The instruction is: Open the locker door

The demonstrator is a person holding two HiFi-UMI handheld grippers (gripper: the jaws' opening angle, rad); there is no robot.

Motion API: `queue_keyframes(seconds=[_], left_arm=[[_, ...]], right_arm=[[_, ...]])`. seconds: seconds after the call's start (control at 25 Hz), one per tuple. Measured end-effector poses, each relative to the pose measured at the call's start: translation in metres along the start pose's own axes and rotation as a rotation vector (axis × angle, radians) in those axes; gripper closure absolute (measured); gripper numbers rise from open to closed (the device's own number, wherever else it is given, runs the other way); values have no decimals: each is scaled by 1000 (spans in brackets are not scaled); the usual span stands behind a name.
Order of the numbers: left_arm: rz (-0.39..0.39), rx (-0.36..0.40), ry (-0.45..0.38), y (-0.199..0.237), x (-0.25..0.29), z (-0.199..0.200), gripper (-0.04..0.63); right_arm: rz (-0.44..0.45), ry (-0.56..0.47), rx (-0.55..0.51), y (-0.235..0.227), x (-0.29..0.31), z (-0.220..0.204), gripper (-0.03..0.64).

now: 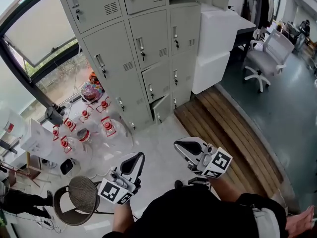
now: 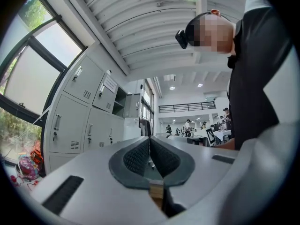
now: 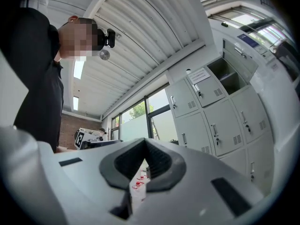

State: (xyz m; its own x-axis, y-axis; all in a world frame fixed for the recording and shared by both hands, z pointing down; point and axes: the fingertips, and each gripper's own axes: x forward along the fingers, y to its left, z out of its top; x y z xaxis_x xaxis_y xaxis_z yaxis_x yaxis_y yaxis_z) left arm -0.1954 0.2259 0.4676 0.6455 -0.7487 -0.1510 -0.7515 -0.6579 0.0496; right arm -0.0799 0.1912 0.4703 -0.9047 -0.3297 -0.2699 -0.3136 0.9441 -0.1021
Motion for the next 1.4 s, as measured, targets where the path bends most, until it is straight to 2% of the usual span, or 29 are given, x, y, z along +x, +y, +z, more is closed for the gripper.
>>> queue_keyframes(seconds=[0.28,0.44,0.6,0.76,0.96,1.16,1.4], left_arm=[[10,11,12,47,67,-7,578],[13,6,45,80,79,-14,578],[21,-28,22,134,87,-23,578],[-42,-40,0,187,105,-23,578],[-113,-40,-47,247,122,0,578],[-163,5,-26,304,138,6,578],[-209,1,4,352,161,-3,578]], right_arm=[[54,-3,22,-77,23,-7,607],[62,13,59,-107,52,-22,607],[68,63,55,-133,88,-43,607],[-1,40,35,-166,132,-40,607],[-57,30,0,-198,180,-27,607],[-103,32,-14,-228,227,-35,607],[-121,46,-19,-259,262,-44,607]])
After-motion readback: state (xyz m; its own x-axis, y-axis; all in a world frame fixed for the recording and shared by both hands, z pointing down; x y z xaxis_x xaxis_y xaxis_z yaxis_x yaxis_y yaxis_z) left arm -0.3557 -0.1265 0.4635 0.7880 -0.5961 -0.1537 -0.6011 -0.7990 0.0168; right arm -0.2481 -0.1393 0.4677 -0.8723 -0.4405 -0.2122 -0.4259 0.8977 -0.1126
